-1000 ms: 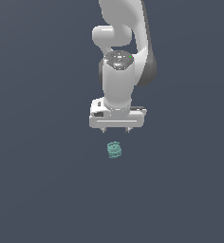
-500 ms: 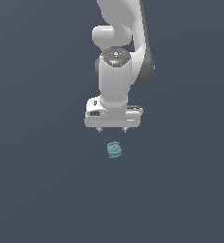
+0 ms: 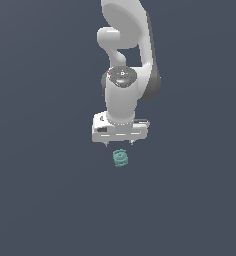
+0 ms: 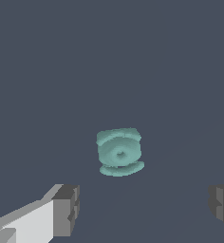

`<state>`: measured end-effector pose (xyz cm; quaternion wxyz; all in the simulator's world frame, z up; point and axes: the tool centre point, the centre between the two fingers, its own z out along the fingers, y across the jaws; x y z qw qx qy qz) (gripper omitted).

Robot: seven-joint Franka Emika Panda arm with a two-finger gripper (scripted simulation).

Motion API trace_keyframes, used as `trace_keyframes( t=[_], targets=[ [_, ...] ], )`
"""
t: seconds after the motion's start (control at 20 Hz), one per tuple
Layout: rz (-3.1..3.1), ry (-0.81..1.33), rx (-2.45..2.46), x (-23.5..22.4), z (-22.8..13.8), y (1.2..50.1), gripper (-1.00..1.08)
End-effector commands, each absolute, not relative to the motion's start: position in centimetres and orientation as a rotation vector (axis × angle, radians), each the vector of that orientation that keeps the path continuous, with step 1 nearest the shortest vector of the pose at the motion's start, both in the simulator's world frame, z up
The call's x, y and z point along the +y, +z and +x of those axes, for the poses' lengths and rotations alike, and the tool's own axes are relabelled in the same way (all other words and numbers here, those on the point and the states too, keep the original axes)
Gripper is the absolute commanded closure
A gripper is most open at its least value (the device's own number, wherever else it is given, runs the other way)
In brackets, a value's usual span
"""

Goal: Pick up the object and move it to a goal position.

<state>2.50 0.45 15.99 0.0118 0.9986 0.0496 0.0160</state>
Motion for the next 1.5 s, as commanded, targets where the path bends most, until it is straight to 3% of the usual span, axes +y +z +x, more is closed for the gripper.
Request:
trace_keyframes(
  t=[0.0,0.35,1.45],
  targets=[
    [3.116,0.036,0.203,0.6,2.7,14.3,-0.92],
    [3.121,0.007,0.317,1.1,3.1,10.1,-0.92],
    [3.122,0.000,0.347,1.2,3.0,4.0,-0.92]
  ],
)
